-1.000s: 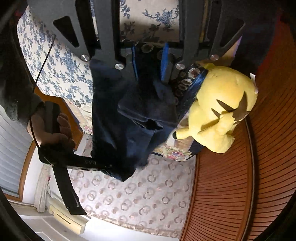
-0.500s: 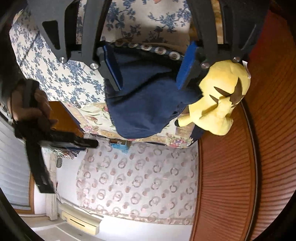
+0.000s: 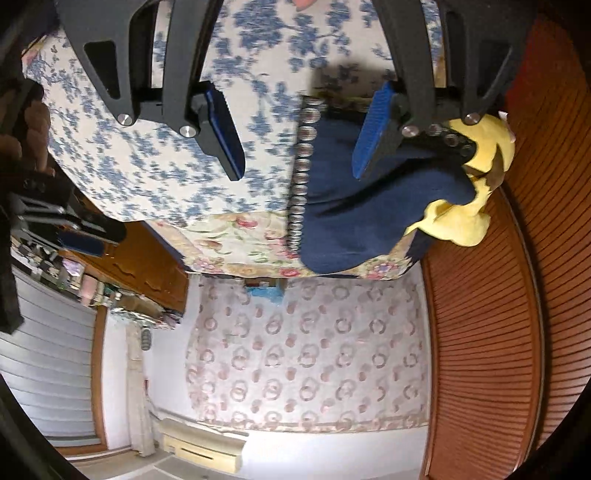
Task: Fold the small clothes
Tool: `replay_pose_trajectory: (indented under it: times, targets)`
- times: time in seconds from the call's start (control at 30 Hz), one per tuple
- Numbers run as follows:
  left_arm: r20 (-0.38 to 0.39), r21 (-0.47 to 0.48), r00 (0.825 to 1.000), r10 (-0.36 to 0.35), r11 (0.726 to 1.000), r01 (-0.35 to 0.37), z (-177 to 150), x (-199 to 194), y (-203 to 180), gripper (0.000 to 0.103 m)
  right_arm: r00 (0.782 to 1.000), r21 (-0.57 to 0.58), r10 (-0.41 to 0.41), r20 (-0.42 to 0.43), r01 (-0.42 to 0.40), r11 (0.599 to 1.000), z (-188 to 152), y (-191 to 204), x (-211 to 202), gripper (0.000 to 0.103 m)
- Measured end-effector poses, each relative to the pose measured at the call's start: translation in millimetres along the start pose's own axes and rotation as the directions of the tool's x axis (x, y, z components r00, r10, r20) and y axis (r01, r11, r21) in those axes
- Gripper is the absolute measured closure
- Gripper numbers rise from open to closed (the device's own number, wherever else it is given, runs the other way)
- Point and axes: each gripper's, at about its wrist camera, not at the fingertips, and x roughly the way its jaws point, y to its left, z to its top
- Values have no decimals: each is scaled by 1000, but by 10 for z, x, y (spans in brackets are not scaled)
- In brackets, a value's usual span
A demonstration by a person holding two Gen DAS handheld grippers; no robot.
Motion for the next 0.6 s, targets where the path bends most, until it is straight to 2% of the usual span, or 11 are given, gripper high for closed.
replay_pose_trajectory:
  times: [0.2,0.27,0.43,0.6]
  targets:
    - [25,22,999,-46,999,45,58,-146,-308,43,992,78,-114,46,110,991,-206,-245,-570,28]
    - [45,34,998,-40,999,38,73,-214,-395,43,987,95,-145,62,139,986,-266,-314,-752,27]
    - [51,45,998,-44,998,41,101,-309,-530,43,978,134,-190,89,177,975,-359,-410,-1058,27]
    - [51,49,997,-50,998,48,119,-360,-578,43,974,153,-206,94,191,970,-404,-465,-1175,27]
